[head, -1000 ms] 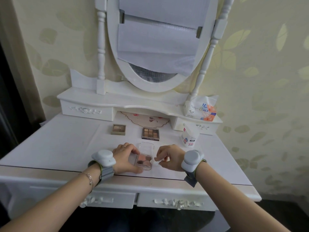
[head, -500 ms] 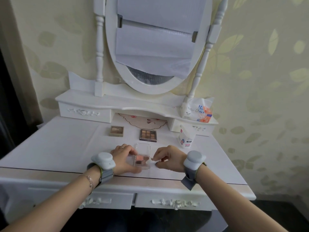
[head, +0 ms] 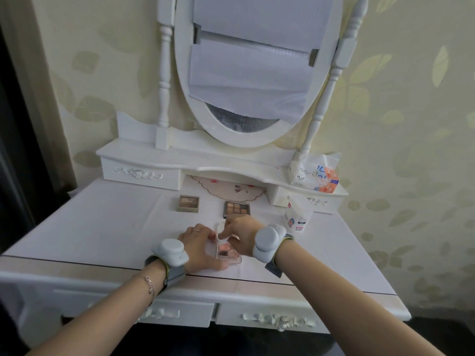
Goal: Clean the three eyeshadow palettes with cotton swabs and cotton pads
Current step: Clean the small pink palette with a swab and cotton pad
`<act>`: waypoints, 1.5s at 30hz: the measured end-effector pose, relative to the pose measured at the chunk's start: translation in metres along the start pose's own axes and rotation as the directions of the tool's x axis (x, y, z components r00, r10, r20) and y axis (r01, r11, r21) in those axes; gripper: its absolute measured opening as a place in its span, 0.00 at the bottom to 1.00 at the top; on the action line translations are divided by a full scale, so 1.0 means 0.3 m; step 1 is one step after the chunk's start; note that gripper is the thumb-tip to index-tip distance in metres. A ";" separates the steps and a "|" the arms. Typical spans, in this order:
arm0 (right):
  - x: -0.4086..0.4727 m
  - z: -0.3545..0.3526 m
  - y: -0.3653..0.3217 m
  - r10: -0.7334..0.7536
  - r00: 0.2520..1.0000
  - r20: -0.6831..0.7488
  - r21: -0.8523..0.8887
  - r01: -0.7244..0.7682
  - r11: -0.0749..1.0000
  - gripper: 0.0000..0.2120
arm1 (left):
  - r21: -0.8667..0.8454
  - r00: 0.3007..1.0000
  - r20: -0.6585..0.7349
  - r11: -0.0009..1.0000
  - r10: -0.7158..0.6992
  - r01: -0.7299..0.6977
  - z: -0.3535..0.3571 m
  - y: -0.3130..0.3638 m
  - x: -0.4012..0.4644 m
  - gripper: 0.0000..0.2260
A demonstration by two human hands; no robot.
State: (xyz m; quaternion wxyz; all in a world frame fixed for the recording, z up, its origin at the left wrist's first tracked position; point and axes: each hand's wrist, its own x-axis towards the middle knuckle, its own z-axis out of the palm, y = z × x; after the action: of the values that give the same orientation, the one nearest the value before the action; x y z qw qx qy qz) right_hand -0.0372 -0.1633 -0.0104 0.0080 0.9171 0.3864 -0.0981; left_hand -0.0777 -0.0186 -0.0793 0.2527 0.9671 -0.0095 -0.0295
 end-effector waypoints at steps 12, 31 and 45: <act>0.004 0.003 -0.015 -0.101 0.993 0.064 -0.192 0.111 0.975 0.18 | -0.022 1.000 -0.012 0.999 0.029 -0.029 0.006 0.006 -0.006 0.44; -0.083 0.017 0.023 -0.039 0.998 0.046 0.053 0.036 0.998 0.15 | -0.046 0.995 -0.079 0.996 0.067 -0.071 0.012 0.010 -0.017 0.37; -0.038 0.026 -0.025 0.025 0.994 0.105 0.029 -0.028 0.999 0.14 | -0.029 0.961 -0.260 0.994 0.096 -0.107 0.050 0.012 -0.021 0.34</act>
State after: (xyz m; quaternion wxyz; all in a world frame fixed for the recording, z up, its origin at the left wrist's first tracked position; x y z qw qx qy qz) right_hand -0.0516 -0.1667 -0.0153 0.0157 0.9157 0.3718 -0.1516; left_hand -0.0850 -0.0289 -0.0902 0.2736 0.9553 -0.0255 0.1094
